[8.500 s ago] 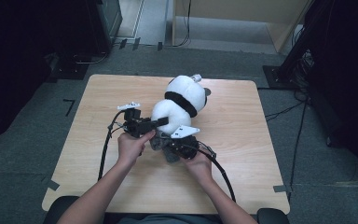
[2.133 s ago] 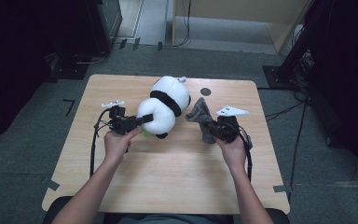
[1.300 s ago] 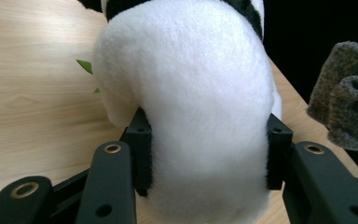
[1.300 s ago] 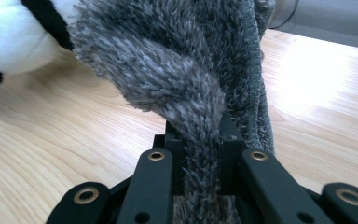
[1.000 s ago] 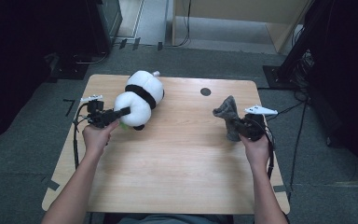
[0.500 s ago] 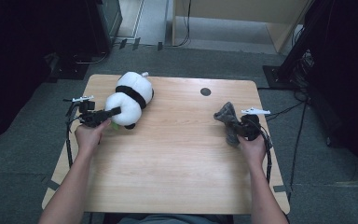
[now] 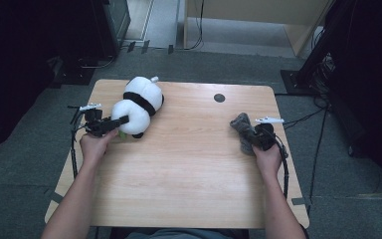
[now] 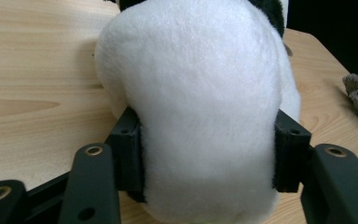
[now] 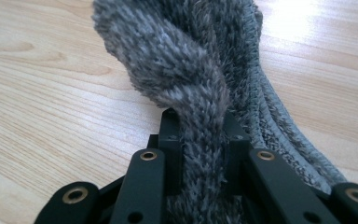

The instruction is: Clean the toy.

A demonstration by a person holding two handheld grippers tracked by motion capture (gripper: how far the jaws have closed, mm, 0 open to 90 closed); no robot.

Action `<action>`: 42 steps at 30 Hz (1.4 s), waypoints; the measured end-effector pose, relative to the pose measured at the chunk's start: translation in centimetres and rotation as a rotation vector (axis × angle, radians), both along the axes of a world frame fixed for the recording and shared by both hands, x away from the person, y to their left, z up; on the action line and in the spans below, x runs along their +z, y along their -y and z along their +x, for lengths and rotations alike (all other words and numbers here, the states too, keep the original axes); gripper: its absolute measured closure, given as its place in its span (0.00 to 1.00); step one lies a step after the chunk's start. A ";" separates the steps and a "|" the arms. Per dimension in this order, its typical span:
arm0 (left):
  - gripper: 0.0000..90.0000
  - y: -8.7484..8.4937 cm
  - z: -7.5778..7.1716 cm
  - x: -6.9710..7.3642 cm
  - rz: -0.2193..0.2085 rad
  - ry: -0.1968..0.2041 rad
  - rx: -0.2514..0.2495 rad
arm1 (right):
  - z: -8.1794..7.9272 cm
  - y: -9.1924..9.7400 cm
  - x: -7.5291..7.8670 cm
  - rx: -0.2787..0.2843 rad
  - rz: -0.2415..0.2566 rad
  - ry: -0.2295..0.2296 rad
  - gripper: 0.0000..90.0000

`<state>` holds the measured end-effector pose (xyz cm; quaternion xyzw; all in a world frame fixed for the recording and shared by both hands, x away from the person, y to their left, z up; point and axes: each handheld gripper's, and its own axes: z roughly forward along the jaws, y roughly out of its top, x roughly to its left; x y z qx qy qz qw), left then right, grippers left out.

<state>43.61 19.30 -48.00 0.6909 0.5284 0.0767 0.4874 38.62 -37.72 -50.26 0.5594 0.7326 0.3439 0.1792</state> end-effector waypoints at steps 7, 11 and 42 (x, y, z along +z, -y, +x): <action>0.28 -0.1 0.2 0.0 0.013 0.002 -0.024 | 0.0 0.1 -0.2 0.004 0.005 -0.003 0.79; 0.21 0.0 0.3 0.4 0.035 -0.009 -0.036 | 0.0 0.1 -0.1 0.007 0.012 -0.010 0.72; 0.10 0.4 -1.7 3.9 0.119 0.084 -0.046 | -0.9 0.1 1.5 0.010 0.017 0.011 0.44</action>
